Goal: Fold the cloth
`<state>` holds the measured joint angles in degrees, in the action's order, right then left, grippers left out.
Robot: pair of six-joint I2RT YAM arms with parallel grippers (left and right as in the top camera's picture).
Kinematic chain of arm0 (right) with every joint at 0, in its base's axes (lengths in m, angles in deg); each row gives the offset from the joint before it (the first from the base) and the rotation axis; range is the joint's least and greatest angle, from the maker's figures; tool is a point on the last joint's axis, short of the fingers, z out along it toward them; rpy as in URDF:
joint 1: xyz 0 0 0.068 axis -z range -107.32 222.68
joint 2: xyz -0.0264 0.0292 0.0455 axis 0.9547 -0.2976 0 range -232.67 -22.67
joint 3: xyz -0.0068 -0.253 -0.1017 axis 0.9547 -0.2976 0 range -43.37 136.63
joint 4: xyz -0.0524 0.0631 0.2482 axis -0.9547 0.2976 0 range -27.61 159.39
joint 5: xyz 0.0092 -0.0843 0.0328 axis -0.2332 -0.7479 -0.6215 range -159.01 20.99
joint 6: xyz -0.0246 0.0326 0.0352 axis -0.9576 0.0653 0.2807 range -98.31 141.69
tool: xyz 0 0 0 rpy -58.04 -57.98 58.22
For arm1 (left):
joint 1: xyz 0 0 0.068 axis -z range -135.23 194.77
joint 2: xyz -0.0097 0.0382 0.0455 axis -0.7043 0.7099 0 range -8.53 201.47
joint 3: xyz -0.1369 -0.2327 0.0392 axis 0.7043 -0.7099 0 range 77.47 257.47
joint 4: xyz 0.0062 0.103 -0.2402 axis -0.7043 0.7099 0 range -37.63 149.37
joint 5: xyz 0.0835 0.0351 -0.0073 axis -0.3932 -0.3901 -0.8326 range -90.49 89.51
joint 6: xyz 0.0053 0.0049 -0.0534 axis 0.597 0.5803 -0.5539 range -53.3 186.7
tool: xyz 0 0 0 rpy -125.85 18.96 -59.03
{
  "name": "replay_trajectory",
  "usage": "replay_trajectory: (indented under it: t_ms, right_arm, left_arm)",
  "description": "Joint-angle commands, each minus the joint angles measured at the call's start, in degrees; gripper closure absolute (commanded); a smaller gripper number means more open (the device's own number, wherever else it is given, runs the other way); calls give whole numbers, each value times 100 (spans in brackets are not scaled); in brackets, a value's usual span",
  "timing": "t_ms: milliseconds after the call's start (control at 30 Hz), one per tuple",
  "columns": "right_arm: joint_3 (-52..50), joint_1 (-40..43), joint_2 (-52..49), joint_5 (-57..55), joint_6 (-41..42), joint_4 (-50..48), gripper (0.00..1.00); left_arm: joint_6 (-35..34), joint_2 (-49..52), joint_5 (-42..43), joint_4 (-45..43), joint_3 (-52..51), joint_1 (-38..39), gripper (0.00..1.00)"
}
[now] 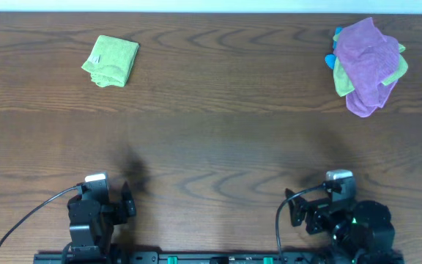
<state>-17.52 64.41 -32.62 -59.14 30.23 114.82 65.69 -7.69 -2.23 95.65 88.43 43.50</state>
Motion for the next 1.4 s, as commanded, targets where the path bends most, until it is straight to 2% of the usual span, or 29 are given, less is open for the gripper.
replay_trajectory:
  t_ms: [0, 233, 667, 1367]
  right_arm:
    - [-319, 177, 81, -555, -660, -208, 1]
    - [-1088, 485, 378, -533, -841, -966, 1]
    - [-1659, 1097, 855, -518, -841, -1005, 1]
    - [-1655, 1097, 857, -535, -839, -1003, 1]
  left_arm:
    - [105, -59, -59, 81, -131, 28, 4]
    - [105, -59, -59, 83, -131, 28, 5]
    - [107, -59, -59, 83, -131, 28, 4]
    - [105, -59, -59, 83, -131, 28, 5]
